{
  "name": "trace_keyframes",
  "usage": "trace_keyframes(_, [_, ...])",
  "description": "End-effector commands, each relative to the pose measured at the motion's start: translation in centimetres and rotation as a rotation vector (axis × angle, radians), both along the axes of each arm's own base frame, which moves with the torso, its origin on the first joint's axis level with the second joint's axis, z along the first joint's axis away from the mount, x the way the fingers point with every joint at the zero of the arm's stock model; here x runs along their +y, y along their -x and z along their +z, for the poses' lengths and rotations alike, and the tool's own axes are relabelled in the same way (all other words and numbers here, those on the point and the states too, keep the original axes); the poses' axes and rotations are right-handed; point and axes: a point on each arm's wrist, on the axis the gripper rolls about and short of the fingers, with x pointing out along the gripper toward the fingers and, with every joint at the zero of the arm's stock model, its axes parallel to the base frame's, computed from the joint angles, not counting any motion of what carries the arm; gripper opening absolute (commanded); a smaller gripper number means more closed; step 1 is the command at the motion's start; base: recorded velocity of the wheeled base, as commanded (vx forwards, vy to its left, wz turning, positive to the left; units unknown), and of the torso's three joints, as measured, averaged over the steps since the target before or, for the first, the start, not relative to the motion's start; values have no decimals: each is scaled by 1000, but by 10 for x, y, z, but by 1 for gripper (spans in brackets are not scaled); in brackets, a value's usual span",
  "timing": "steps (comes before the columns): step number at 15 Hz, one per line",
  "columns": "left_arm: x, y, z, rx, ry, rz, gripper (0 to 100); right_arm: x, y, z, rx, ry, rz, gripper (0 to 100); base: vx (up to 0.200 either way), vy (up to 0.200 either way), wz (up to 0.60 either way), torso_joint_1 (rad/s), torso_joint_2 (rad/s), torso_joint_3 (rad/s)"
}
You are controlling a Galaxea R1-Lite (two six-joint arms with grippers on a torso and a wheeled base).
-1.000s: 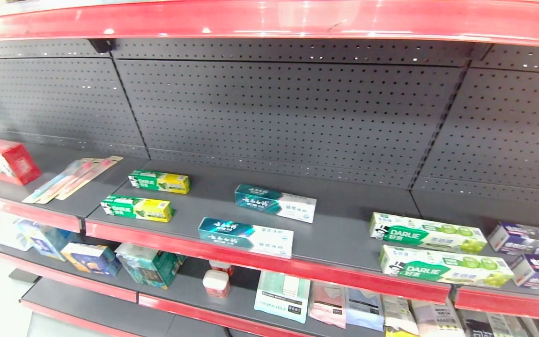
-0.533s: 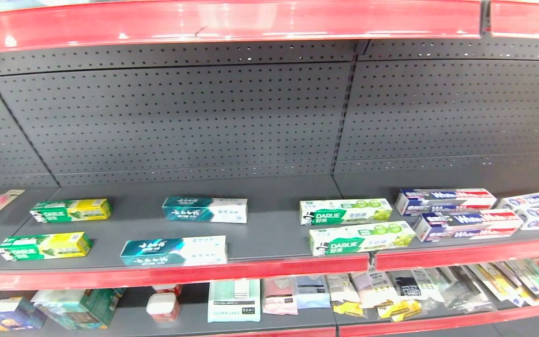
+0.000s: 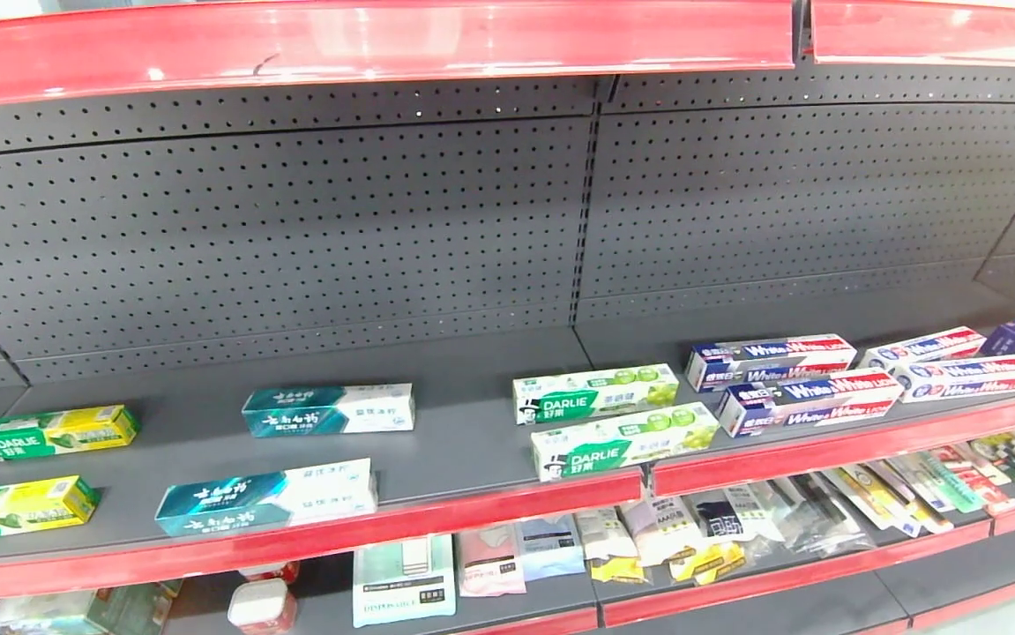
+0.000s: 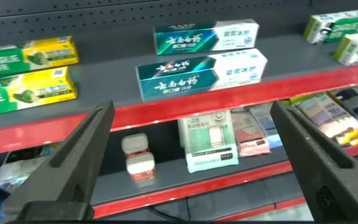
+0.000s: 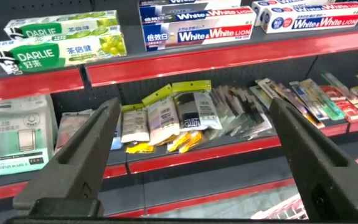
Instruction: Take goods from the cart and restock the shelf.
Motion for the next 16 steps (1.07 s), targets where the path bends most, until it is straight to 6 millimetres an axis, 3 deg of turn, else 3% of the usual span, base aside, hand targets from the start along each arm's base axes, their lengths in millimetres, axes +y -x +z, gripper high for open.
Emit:
trace_keyframes(1, [1, 0, 0, -2, 0, -43, 100, 0, 0, 0, 3, -1, 9, 100, 0, 0, 0, 0, 0, 0])
trace_keyframes(10, [1, 0, 6, -35, -24, -16, 100, 0, 0, 0, 2, -11, 2, 100, 0, 0, 0, 0, 0, 0])
trace_keyframes(11, [1, 2, 59, -143, 37, -41, 100, 0, 0, 0, 2, -11, 2, 100, 0, 0, 0, 0, 0, 0])
trace_keyframes(13, [0, -6, 101, -144, 136, -58, 100, 0, 0, 0, 2, -11, 2, 100, 0, 0, 0, 0, 0, 0])
trace_keyframes(15, [0, -9, 108, -71, 103, -33, 100, 0, 0, 0, 2, -11, 2, 100, 0, 0, 0, 0, 0, 0])
trace_keyframes(16, [1, -17, 102, 25, 64, 97, 100, 0, 0, 0, 2, -11, 2, 100, 0, 0, 0, 0, 0, 0])
